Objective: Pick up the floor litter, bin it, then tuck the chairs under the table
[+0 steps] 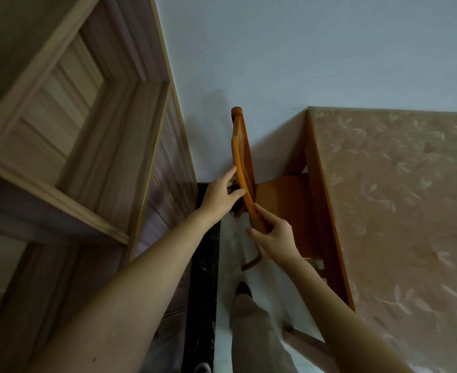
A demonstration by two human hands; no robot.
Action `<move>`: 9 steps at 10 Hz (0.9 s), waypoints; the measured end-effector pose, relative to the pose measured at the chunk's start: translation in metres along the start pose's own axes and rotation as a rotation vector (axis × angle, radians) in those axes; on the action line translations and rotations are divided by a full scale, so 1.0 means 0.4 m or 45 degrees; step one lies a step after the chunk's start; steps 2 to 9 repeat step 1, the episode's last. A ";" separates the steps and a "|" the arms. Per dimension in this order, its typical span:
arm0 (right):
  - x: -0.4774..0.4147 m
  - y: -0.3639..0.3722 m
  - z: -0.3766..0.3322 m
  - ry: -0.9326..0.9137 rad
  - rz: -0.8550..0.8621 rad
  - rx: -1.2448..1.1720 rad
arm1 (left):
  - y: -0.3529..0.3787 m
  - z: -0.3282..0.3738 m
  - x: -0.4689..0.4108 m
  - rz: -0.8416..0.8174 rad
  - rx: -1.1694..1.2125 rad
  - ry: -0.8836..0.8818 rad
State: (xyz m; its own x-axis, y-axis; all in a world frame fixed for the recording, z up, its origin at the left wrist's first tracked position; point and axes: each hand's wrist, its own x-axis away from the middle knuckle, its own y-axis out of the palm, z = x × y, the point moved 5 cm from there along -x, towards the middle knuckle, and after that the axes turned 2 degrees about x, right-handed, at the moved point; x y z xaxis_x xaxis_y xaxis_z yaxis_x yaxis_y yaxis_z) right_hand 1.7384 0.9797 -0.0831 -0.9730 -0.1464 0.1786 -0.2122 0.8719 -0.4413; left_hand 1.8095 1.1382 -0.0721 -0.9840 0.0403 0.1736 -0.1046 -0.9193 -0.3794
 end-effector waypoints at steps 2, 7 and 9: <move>0.000 -0.025 -0.024 -0.040 -0.039 0.030 | -0.019 0.026 0.010 0.040 -0.168 0.042; 0.000 -0.025 -0.024 -0.040 -0.039 0.030 | -0.019 0.026 0.010 0.040 -0.168 0.042; 0.000 -0.025 -0.024 -0.040 -0.039 0.030 | -0.019 0.026 0.010 0.040 -0.168 0.042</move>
